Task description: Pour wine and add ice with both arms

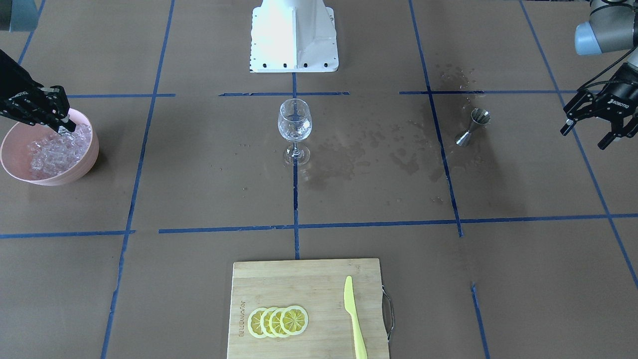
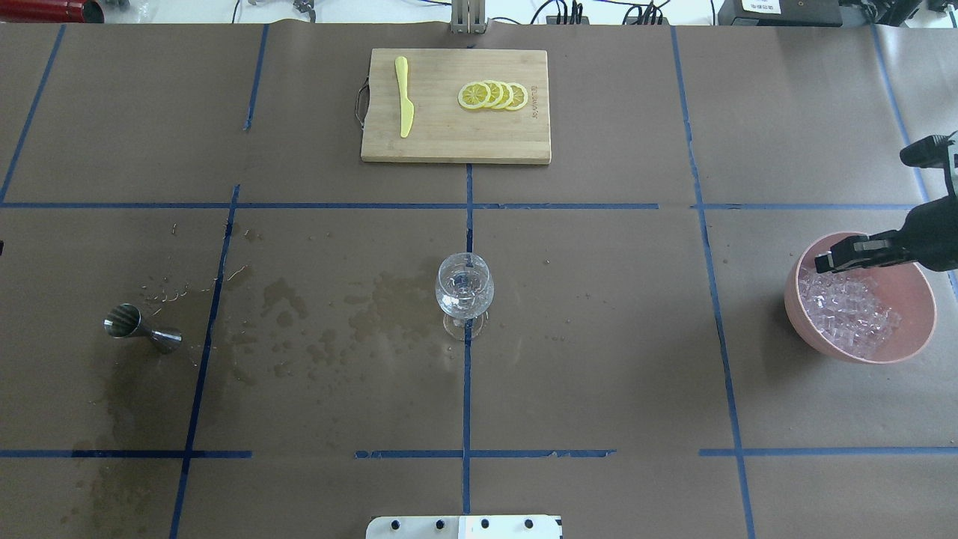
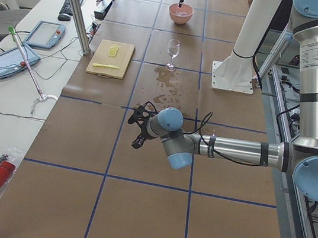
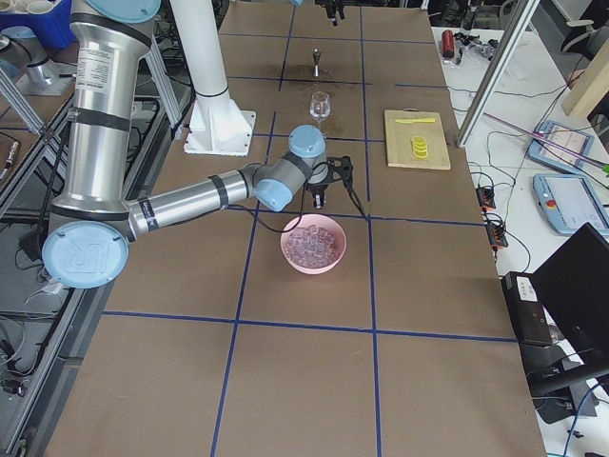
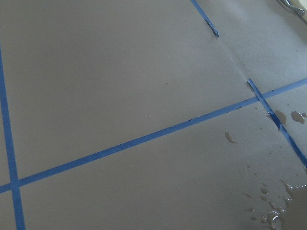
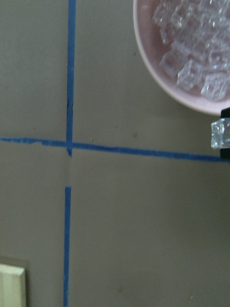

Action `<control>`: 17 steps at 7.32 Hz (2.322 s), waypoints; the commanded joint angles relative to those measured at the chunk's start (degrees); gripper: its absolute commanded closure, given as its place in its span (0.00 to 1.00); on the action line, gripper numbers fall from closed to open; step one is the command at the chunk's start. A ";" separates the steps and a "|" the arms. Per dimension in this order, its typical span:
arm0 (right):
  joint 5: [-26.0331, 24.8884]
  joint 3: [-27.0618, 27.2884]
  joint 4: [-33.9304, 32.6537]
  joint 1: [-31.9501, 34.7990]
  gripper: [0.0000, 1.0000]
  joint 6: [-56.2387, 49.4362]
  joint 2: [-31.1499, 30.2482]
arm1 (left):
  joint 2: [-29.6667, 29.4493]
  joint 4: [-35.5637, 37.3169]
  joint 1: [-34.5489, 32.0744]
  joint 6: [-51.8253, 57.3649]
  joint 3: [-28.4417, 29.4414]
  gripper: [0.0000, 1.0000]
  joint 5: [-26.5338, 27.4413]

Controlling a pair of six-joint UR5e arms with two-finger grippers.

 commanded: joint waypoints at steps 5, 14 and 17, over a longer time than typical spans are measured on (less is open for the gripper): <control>-24.79 1.36 -27.61 -26.45 1.00 33.03 38.77 | -10.77 29.73 -7.47 18.82 -0.65 0.00 0.16; -28.91 -5.14 -31.21 -29.67 0.01 36.40 47.81 | -10.35 29.59 -7.92 17.95 -3.11 0.00 0.07; -26.74 1.66 -33.74 -26.88 0.00 35.53 42.24 | -11.13 35.51 -8.18 18.64 -4.68 0.00 -2.19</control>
